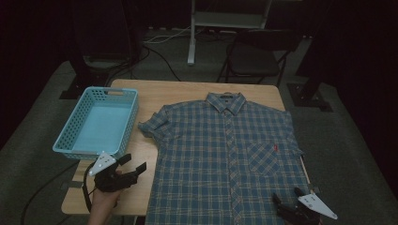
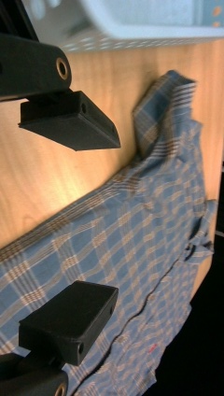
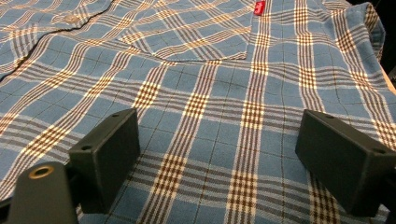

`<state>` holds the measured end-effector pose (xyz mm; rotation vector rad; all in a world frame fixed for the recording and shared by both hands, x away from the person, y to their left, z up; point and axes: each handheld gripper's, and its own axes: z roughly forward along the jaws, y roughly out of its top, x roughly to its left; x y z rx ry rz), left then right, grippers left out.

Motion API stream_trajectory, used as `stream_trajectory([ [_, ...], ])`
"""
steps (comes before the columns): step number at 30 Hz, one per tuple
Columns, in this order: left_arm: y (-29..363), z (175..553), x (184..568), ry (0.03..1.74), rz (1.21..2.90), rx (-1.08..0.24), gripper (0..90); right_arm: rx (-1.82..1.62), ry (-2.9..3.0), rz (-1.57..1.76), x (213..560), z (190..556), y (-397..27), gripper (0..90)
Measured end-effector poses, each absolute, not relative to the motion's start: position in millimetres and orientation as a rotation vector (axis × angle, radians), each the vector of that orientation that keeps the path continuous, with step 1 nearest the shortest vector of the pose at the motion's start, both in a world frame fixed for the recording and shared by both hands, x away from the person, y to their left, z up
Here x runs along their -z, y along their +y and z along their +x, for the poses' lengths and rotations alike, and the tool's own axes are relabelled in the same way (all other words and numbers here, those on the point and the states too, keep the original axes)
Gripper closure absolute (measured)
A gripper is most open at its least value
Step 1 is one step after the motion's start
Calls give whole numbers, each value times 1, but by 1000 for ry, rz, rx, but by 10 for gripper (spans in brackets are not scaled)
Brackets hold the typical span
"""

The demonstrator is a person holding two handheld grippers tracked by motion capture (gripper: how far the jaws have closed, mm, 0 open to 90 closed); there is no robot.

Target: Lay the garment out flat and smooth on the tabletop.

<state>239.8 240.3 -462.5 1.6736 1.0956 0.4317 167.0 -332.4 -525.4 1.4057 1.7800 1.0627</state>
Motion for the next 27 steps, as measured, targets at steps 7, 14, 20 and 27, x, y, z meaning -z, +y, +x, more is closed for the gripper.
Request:
stream_trajectory([
  [7, 238, 229, 482, 1141, 1694, -429, 182, -1066, 1776, 1404, 526, 167, -332, 130],
  [14, 236, 217, 490, 1157, 1679, -529, 182, -1069, 1769, 1403, 526, 166, -332, 130],
  [20, 232, 207, 497, 1159, 1688, -620, 182, -1072, 1764, 1404, 527, 166, -332, 130],
  [27, 224, 198, 507, 1213, 1694, -703, 182, -1072, 1763, 1401, 527, 166, -332, 130],
])
